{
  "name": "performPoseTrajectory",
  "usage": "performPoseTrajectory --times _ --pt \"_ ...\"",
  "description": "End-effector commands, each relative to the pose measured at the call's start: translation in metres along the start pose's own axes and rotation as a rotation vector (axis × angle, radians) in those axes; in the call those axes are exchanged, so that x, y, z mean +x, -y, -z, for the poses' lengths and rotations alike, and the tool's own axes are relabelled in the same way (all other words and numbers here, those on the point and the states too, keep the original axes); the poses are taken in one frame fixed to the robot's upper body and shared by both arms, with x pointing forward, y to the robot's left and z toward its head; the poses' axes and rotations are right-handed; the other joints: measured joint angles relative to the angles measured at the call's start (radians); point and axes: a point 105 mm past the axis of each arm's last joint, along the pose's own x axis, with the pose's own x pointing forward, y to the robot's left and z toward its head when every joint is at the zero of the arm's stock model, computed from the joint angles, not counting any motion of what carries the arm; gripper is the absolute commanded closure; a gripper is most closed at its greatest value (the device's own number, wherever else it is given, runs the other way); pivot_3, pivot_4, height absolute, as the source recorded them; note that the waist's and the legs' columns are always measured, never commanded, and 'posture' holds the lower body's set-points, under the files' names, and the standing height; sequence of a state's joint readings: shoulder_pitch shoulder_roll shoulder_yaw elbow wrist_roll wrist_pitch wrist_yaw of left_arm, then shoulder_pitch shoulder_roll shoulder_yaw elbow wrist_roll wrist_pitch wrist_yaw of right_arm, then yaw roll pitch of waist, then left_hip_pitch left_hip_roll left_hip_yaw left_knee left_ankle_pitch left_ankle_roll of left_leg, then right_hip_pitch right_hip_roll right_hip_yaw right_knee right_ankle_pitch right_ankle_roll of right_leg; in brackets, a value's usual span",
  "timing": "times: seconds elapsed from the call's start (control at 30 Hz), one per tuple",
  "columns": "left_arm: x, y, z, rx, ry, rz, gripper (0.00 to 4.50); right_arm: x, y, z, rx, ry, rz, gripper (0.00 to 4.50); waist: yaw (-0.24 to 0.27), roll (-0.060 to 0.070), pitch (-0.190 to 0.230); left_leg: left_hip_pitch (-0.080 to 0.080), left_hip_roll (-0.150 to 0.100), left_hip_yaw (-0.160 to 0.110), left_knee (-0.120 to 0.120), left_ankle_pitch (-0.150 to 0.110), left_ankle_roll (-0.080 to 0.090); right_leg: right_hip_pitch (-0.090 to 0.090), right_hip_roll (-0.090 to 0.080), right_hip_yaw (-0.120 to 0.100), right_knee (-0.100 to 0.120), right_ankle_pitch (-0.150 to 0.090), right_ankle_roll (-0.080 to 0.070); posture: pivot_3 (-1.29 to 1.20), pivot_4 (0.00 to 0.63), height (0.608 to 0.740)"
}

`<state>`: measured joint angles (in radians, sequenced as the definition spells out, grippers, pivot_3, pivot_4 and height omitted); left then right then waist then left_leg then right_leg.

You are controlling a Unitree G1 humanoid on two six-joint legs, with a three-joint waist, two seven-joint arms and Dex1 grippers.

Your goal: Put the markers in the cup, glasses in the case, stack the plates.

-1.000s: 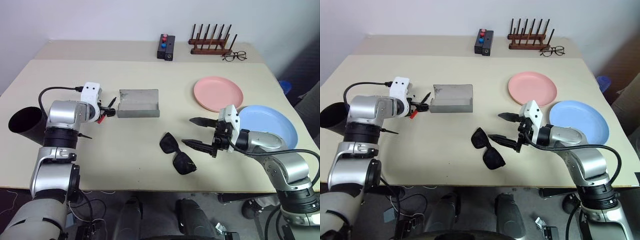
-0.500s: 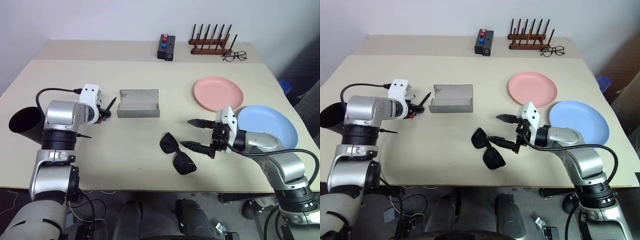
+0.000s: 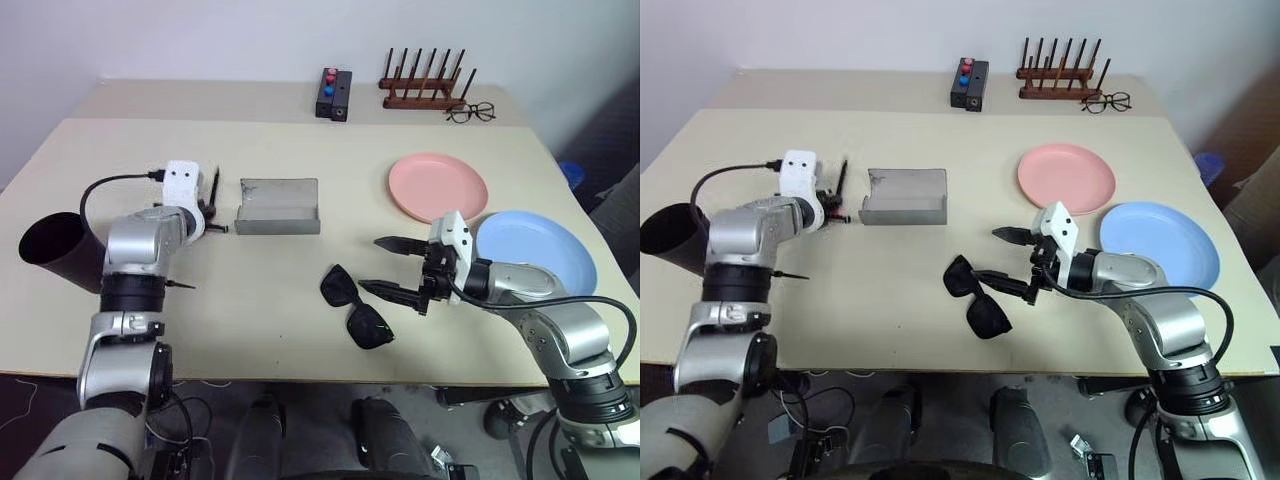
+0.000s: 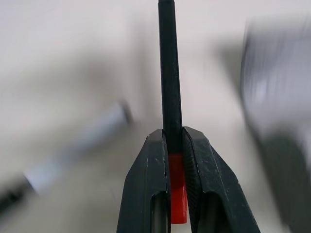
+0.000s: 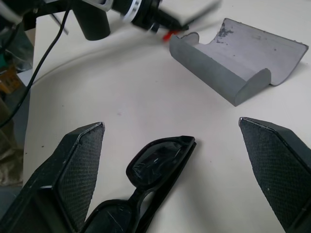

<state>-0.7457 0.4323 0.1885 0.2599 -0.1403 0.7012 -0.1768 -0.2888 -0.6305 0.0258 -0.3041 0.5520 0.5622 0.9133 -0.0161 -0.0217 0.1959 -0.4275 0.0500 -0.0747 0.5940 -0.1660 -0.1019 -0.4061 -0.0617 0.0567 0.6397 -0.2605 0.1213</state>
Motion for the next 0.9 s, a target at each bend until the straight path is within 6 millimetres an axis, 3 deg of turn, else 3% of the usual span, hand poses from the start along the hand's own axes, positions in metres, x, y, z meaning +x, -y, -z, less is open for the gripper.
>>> performPoseTrajectory --times 0.03,0.17,0.23,0.37,0.57,0.9 --pt "-0.042 -0.044 -0.073 -0.019 0.401 -0.214 4.46 0.0 -0.001 -0.017 -0.053 0.047 -0.003 0.0 -0.004 0.0 0.0 0.0 0.0 0.0 0.0 0.0 0.0 0.0 0.0 0.0 0.0 0.0 0.0 0.0 0.15 0.74" --pt "-0.077 -0.075 -0.082 0.027 0.534 -0.391 4.46 0.002 0.001 -0.025 -0.042 0.09 -0.001 0.0 -0.004 0.001 -0.001 0.002 0.0 0.0 -0.002 0.0 0.0 0.0 0.0 0.0 0.0 0.0 0.001 0.0 0.15 0.74" --pt "-0.111 -0.101 -0.079 0.03 0.592 -0.513 4.46 0.011 -0.002 -0.04 -0.006 0.176 -0.03 0.0 -0.009 0.001 -0.001 0.002 0.0 0.0 -0.001 0.0 0.0 0.001 0.0 0.0 0.0 0.0 0.0 0.0 0.15 0.74" --pt "-0.151 -0.118 -0.071 0.017 0.663 -0.612 4.46 0.025 -0.013 -0.048 0.023 0.223 -0.094 0.0 0.0 -0.001 0.0 0.001 0.0 0.0 -0.001 0.0 0.0 0.0 0.0 0.0 0.0 0.0 0.0 0.0 0.15 0.74" --pt "-0.175 -0.113 -0.052 0.014 0.671 -0.628 4.46 0.039 -0.023 -0.054 0.031 0.245 -0.167 0.0 0.006 -0.003 -0.002 0.001 0.0 0.0 0.001 0.0 0.0 0.004 0.0 0.0 -0.002 -0.001 -0.004 0.0 0.15 0.74" --pt "-0.18 -0.114 -0.018 0.019 0.609 -0.698 4.46 0.05 -0.038 -0.065 0.062 0.307 -0.24 0.0 0.0 -0.003 -0.002 0.001 0.001 0.0 0.0 0.0 0.0 0.002 0.001 0.0 -0.003 -0.001 -0.005 0.0 0.15 0.74"
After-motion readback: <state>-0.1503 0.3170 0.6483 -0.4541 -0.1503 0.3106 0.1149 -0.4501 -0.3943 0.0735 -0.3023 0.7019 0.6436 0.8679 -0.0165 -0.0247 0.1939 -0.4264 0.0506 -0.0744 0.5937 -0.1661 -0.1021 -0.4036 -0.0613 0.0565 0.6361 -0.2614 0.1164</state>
